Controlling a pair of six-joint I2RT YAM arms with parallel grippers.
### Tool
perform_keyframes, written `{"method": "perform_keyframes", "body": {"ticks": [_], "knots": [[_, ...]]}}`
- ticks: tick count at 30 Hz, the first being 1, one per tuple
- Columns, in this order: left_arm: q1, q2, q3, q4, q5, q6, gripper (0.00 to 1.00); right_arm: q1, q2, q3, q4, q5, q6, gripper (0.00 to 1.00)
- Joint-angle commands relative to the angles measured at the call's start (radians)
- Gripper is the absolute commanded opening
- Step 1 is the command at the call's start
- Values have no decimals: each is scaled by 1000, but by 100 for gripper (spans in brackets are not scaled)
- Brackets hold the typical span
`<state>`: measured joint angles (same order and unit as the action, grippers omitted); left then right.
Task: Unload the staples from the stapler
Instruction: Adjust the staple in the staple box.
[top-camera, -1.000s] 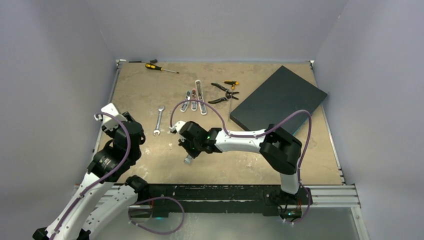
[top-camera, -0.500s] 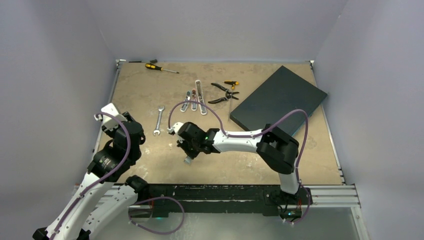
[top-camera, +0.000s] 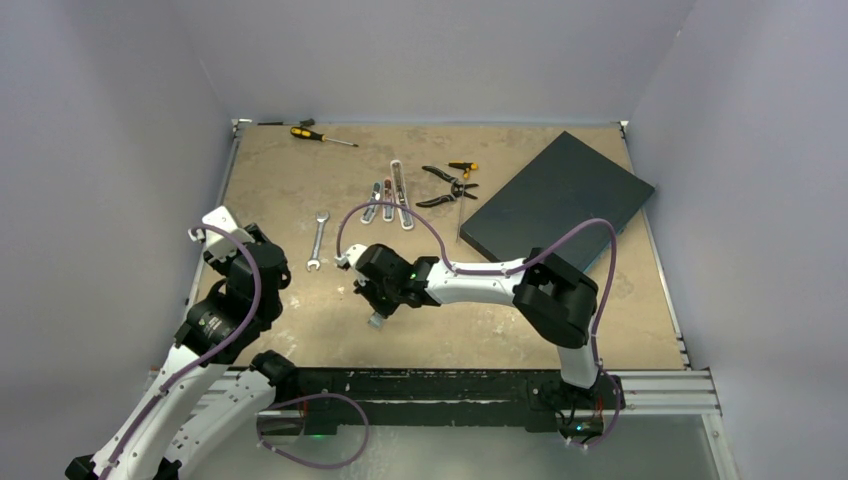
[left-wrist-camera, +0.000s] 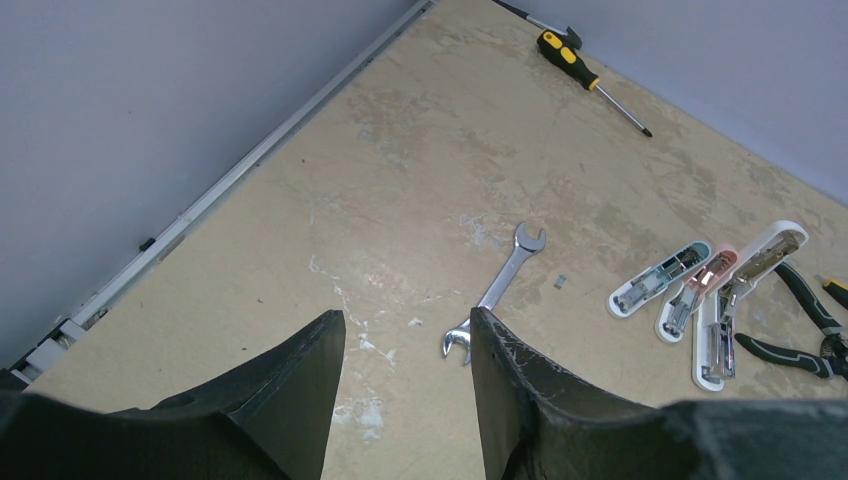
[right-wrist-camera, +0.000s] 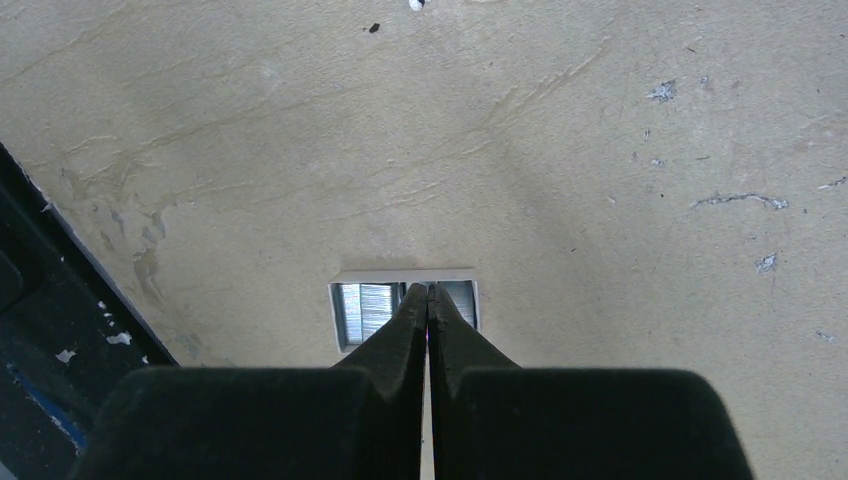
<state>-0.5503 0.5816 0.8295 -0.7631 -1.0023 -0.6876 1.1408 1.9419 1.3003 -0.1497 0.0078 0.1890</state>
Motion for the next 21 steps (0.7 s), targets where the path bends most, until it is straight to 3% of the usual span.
{"method": "perform_keyframes", "body": {"ticks": [1, 21], "knots": [[2, 3, 11, 35, -2, 14, 48, 7, -13, 11, -12, -5, -18, 0], [2, 1, 11, 35, -2, 15, 48, 10, -12, -1, -26, -24, -23, 0]]}}
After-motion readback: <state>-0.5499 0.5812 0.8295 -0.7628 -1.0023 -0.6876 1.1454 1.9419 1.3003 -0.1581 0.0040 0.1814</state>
